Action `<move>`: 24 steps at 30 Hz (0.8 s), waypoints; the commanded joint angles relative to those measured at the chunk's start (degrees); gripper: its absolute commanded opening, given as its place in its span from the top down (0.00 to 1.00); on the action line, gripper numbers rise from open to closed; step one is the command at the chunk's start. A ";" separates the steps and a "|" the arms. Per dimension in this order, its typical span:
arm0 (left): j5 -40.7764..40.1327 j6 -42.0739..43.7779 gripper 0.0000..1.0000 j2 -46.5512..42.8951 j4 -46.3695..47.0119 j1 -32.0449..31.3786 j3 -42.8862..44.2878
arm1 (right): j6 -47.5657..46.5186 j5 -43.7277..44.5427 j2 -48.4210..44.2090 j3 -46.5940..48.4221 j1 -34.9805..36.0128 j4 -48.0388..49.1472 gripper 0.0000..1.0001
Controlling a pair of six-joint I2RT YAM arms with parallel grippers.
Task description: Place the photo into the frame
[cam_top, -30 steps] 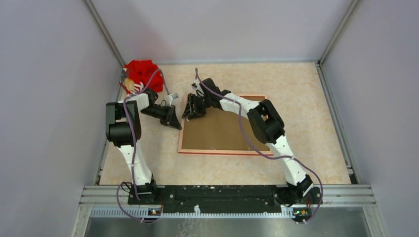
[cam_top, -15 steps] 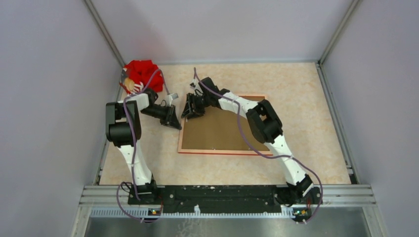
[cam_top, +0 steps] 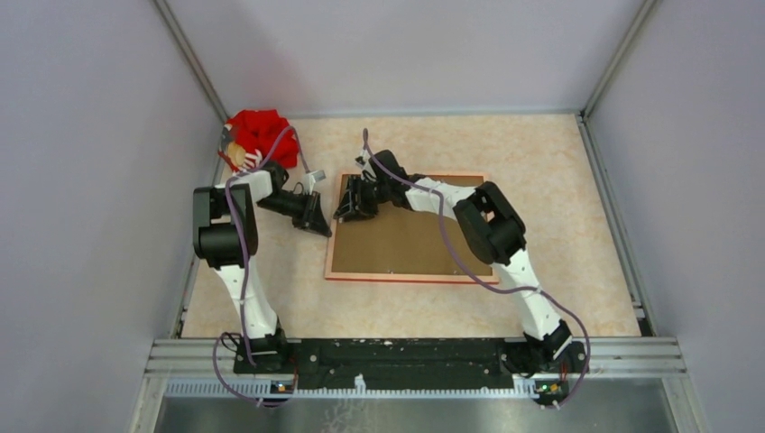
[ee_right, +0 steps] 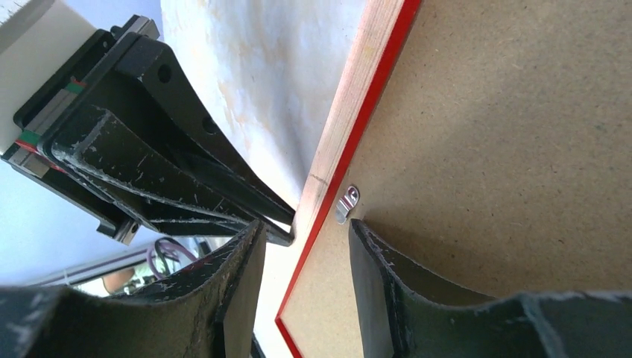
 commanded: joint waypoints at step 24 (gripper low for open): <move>-1.69 1.68 0.81 -2.02 1.37 -0.25 -0.91 | 12.63 11.73 -2.97 -9.88 3.70 12.30 0.58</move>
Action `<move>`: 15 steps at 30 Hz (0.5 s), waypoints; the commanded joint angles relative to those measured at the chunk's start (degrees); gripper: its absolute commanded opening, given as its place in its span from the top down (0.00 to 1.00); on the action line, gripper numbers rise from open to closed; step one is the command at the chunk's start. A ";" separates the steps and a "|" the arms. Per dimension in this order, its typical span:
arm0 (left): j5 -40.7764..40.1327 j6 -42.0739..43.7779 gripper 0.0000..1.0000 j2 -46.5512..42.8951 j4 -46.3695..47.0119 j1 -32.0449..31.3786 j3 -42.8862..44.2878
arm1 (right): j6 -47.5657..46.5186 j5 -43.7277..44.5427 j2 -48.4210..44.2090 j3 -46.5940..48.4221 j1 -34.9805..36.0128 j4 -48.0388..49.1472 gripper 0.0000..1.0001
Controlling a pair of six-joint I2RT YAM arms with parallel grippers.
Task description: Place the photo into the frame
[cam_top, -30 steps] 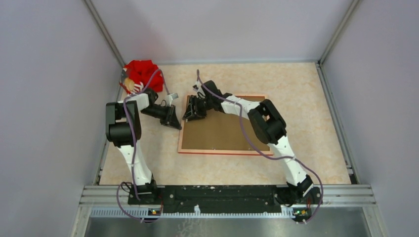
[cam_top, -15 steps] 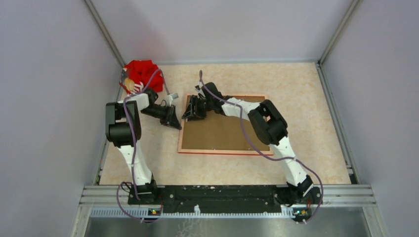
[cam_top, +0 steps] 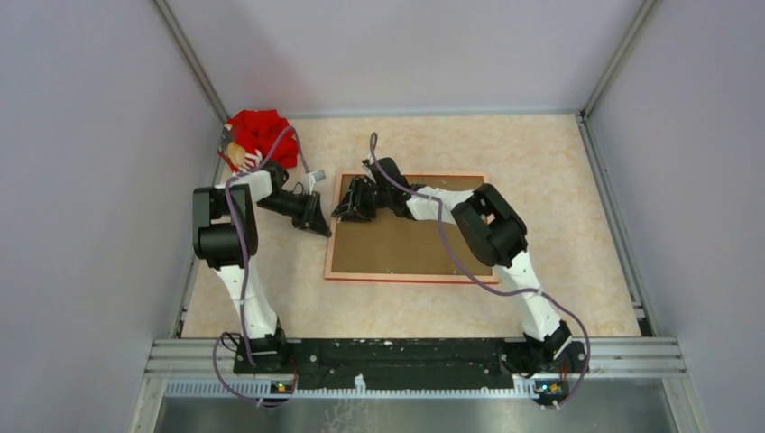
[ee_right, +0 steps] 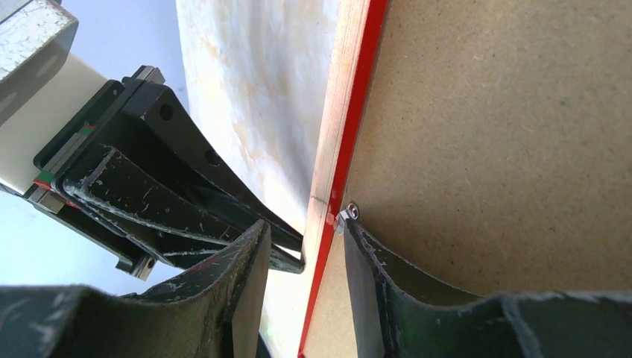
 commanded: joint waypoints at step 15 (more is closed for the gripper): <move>-1.36 2.13 0.81 -2.24 1.29 -0.16 -1.54 | 7.69 15.29 -1.78 -4.84 4.58 7.27 0.58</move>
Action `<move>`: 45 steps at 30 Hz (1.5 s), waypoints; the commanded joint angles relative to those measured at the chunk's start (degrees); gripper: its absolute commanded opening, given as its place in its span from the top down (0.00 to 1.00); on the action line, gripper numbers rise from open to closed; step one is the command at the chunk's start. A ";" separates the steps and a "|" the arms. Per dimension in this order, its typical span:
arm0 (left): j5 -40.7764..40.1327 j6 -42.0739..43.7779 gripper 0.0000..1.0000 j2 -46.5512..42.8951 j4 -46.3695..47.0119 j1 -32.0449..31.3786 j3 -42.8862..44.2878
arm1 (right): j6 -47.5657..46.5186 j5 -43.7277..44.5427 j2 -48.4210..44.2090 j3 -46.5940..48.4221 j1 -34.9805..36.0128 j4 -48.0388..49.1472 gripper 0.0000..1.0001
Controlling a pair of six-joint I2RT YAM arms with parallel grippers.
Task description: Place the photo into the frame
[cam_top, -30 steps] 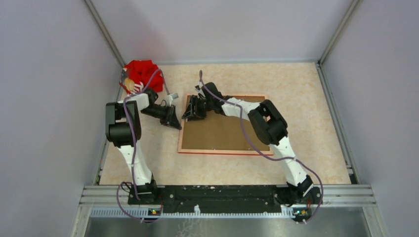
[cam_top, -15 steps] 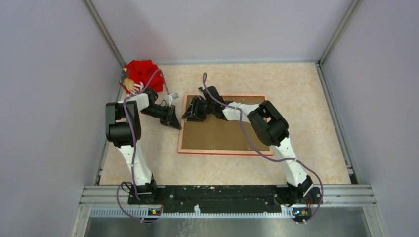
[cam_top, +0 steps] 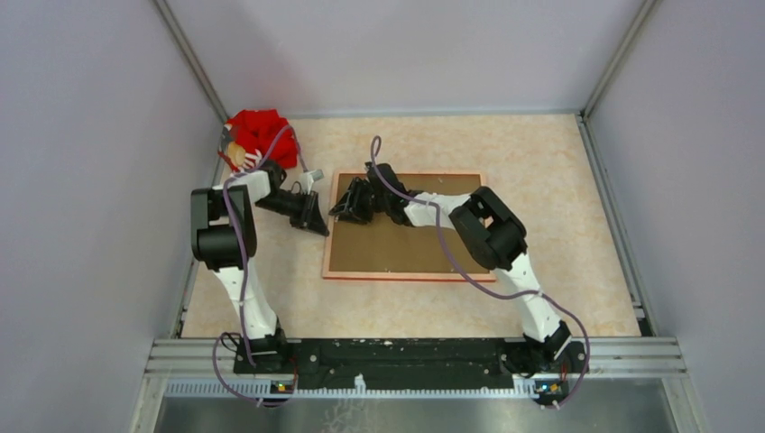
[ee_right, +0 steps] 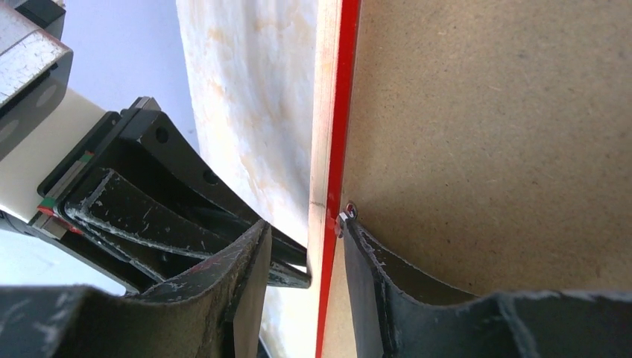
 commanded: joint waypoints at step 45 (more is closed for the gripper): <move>0.36 2.88 0.80 -1.29 0.44 -0.45 -2.00 | 6.38 12.46 -1.85 -3.27 4.16 1.19 0.61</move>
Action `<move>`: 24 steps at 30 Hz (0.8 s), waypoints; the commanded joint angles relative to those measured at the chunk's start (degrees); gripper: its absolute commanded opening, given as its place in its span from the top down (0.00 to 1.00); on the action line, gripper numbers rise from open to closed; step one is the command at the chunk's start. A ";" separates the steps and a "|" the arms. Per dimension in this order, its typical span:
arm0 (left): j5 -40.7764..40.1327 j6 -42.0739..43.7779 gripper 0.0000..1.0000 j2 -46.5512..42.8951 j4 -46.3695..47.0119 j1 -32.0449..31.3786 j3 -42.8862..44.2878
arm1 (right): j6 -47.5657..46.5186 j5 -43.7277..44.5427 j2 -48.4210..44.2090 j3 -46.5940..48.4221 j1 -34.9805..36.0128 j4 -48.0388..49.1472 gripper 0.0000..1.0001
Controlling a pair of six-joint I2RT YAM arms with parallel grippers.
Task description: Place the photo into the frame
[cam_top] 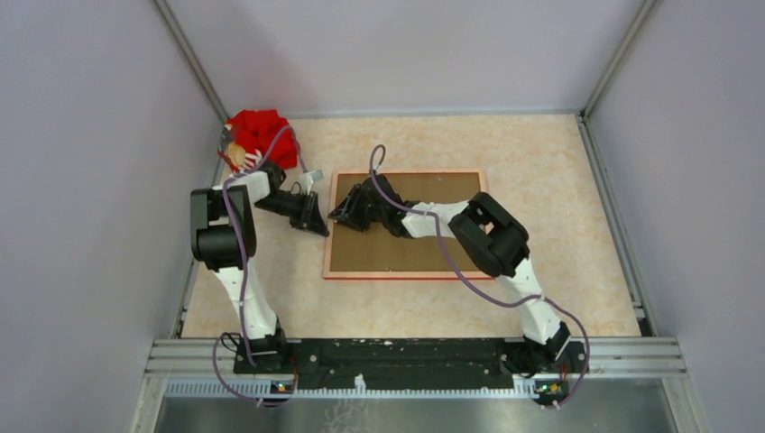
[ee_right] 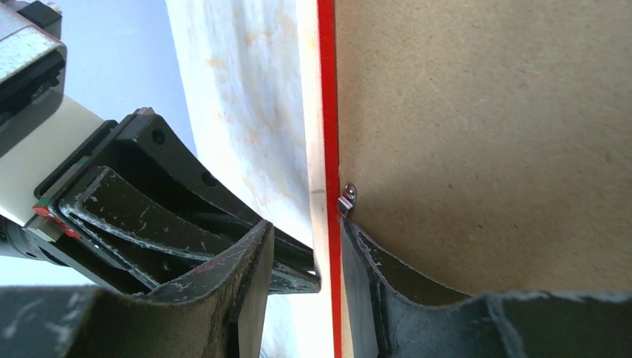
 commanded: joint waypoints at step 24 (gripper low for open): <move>2.27 4.99 0.81 -1.64 0.41 -4.35 -5.51 | 1.63 1.50 2.02 5.31 0.73 4.49 0.61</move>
